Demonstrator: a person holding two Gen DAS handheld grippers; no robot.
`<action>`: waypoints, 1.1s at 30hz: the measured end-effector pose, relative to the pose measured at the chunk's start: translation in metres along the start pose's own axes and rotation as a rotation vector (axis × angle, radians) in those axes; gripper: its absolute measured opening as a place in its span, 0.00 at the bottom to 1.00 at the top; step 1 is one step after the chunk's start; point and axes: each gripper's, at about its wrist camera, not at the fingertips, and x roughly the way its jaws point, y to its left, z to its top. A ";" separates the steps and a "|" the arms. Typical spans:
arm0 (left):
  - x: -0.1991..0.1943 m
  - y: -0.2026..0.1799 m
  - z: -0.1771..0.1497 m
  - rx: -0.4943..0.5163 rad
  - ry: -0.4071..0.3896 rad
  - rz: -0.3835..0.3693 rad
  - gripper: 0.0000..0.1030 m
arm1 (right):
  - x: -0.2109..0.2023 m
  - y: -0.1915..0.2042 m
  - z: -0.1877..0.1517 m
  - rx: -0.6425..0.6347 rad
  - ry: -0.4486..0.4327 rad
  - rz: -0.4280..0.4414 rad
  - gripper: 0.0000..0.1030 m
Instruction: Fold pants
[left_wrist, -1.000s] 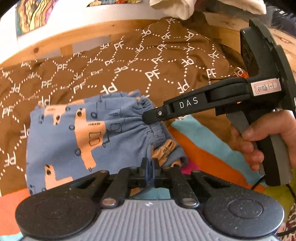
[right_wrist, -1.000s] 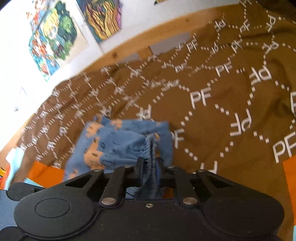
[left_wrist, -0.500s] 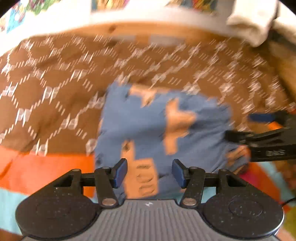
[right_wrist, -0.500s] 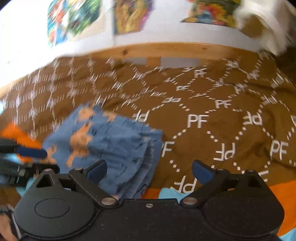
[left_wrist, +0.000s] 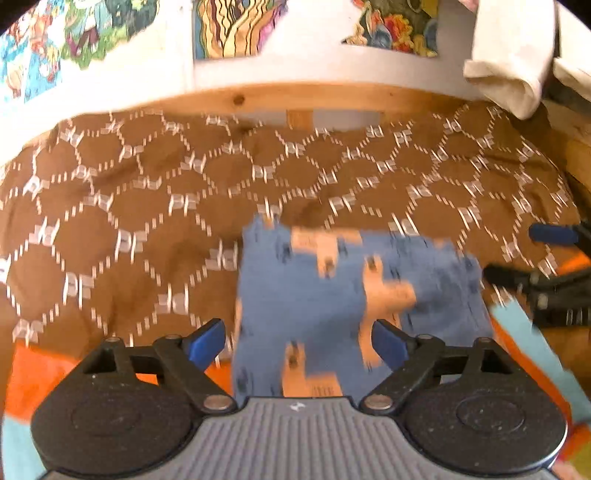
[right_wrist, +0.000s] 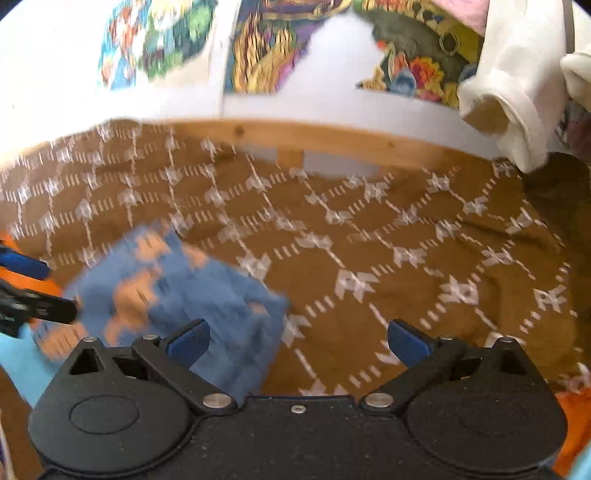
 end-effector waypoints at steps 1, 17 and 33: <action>0.009 0.000 0.008 0.002 0.005 0.009 0.88 | 0.004 0.006 0.003 -0.011 -0.021 0.008 0.99; 0.126 0.012 0.050 0.037 0.051 0.129 0.99 | 0.071 -0.001 -0.006 0.079 0.050 0.010 0.99; 0.057 -0.006 0.004 -0.005 0.068 0.110 1.00 | 0.053 -0.017 -0.008 0.166 0.029 -0.081 0.99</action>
